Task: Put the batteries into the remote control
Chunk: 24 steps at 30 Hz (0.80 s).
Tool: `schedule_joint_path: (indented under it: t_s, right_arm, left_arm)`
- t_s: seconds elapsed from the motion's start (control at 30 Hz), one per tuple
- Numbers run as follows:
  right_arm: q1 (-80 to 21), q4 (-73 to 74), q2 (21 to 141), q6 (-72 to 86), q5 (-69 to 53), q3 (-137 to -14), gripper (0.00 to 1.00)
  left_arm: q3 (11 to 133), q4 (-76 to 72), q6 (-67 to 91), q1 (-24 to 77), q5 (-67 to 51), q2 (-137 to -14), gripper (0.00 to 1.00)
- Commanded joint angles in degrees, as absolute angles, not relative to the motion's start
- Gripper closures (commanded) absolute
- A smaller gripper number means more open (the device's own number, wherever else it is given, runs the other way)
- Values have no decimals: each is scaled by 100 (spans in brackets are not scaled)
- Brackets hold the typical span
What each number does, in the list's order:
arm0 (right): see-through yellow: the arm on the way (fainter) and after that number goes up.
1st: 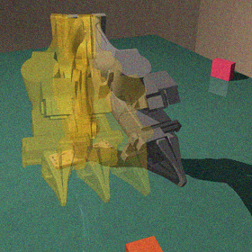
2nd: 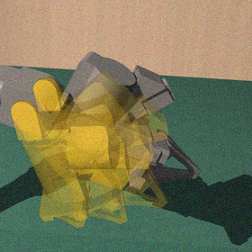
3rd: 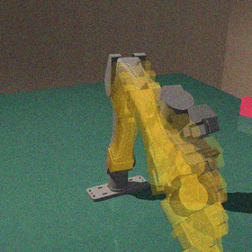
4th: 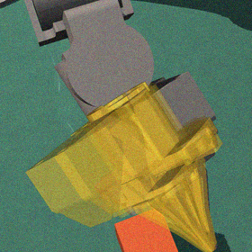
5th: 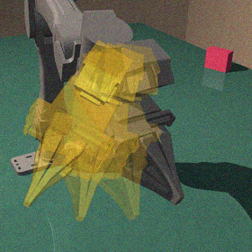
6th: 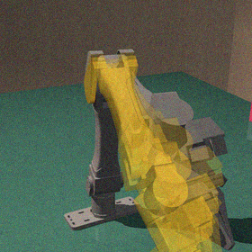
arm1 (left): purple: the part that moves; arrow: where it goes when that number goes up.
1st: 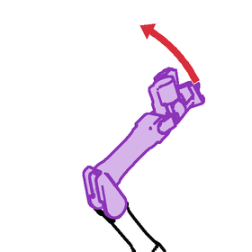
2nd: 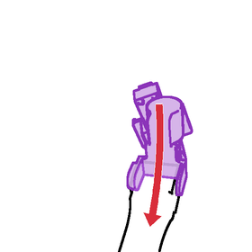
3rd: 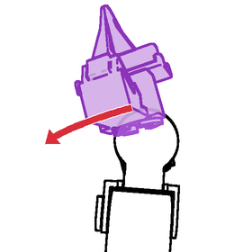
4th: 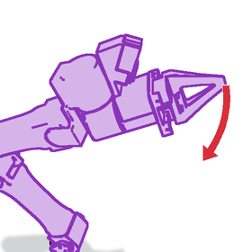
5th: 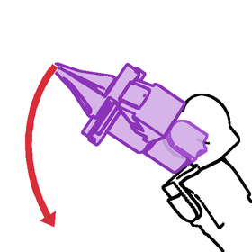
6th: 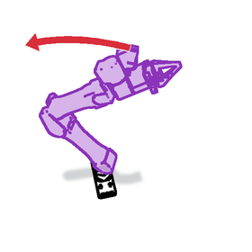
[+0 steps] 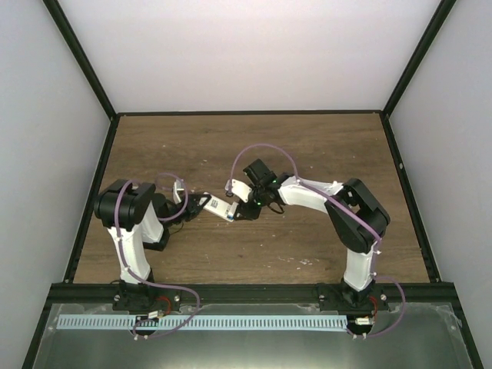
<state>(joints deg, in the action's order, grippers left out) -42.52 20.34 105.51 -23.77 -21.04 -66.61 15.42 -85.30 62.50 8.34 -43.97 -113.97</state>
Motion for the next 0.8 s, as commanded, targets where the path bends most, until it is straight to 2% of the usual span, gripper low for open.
schedule_joint_path:
  t_s: [0.0,0.77]
  right_arm:
    - [-4403,1938,10720,-2546,-2061,-6882,56]
    - [-4556,1987,11078,-2761,-1886,-7119,54]
  left_arm:
    - [1482,-9018,6101,807,-4400,-11505,100]
    - [1450,-9019,5985,808,-4561,-11514,100]
